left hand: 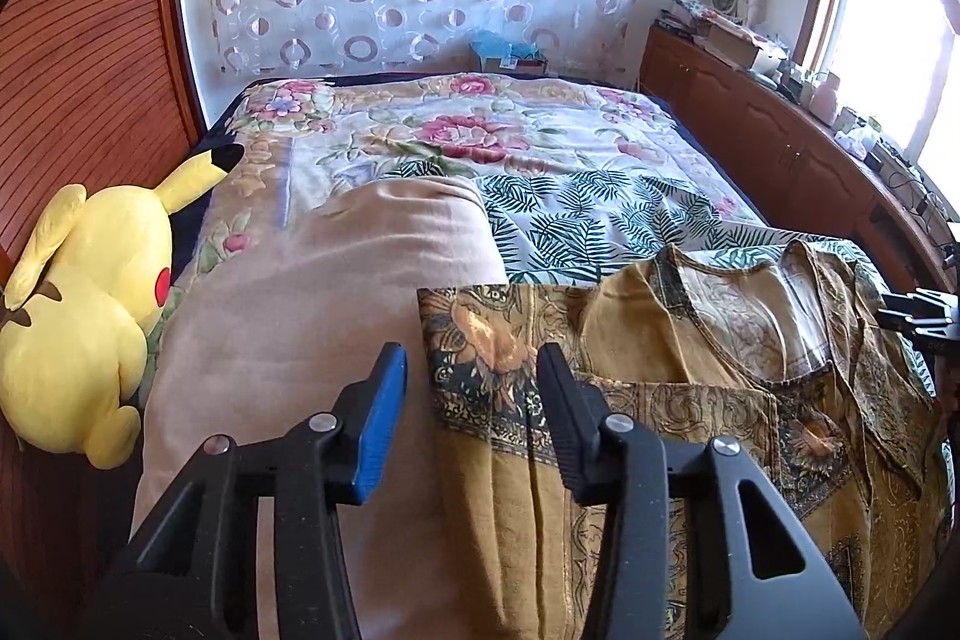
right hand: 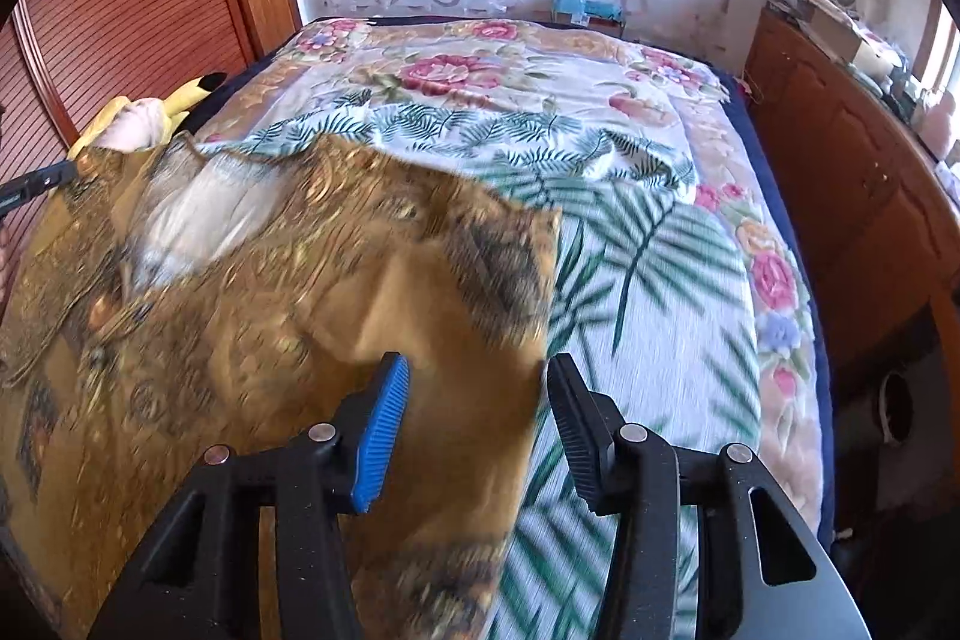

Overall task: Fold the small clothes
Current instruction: 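Grasp the shirt hem with the left tool while the right tool grasps the hem too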

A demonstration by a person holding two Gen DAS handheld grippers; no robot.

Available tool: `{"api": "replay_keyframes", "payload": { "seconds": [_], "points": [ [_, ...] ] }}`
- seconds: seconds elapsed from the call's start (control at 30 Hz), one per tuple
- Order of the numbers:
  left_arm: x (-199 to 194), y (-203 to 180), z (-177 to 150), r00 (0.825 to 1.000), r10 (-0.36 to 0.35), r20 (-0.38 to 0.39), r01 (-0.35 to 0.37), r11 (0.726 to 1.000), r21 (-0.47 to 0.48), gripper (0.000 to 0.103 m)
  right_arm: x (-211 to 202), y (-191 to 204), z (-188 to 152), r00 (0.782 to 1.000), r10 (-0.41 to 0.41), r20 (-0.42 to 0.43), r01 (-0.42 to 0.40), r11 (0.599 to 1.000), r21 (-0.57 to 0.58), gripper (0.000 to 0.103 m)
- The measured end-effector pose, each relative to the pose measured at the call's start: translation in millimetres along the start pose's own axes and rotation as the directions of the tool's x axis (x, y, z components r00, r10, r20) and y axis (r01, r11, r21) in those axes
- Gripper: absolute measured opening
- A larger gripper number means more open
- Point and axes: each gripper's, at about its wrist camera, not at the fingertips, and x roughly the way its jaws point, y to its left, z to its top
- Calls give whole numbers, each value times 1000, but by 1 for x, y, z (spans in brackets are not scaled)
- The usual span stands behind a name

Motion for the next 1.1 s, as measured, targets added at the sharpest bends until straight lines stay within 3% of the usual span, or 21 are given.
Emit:
{"api": "replay_keyframes", "payload": {
  "seconds": [0.33,0.43,0.47,0.57,0.63,0.67,0.8,0.83,0.93,1.0,1.1],
  "points": [
    [0,-1,-1,1000,-8,-7,8,1000,-1,43,20,-1,2,999,-1,41,2,1000,-12,49],
    [-3,-3,-2,999,-45,-2,45,999,3,29,20,-1,0,999,3,52,-3,1000,-17,49],
    [-3,-4,-1,999,-42,-2,42,999,7,29,20,-2,-1,999,9,52,-8,1000,-15,48],
    [-2,-5,0,999,-33,-9,33,999,4,29,18,-3,-1,998,37,49,-37,999,-11,23],
    [5,-5,-1,999,-20,-43,20,1000,3,29,17,-4,1,998,40,39,-39,999,-12,17],
    [8,-5,-3,998,-14,-58,14,1000,8,29,17,-4,2,998,61,28,-61,998,-12,6],
    [9,-4,-9,998,-20,-63,21,1000,9,28,13,4,3,998,56,19,-55,998,-36,4],
    [6,-5,-10,998,-31,-55,32,999,14,17,9,5,4,998,58,31,-56,998,-37,3],
    [-6,-11,-11,997,-64,-46,64,998,18,4,-12,9,3,992,84,92,-81,996,-30,3],
    [-21,-21,-11,993,-117,-16,118,992,46,4,-27,12,1,987,100,129,-97,995,-29,3],
    [-50,-40,-16,991,-133,29,130,987,90,3,-50,18,-8,979,125,164,-119,992,-44,3]
  ]
}}
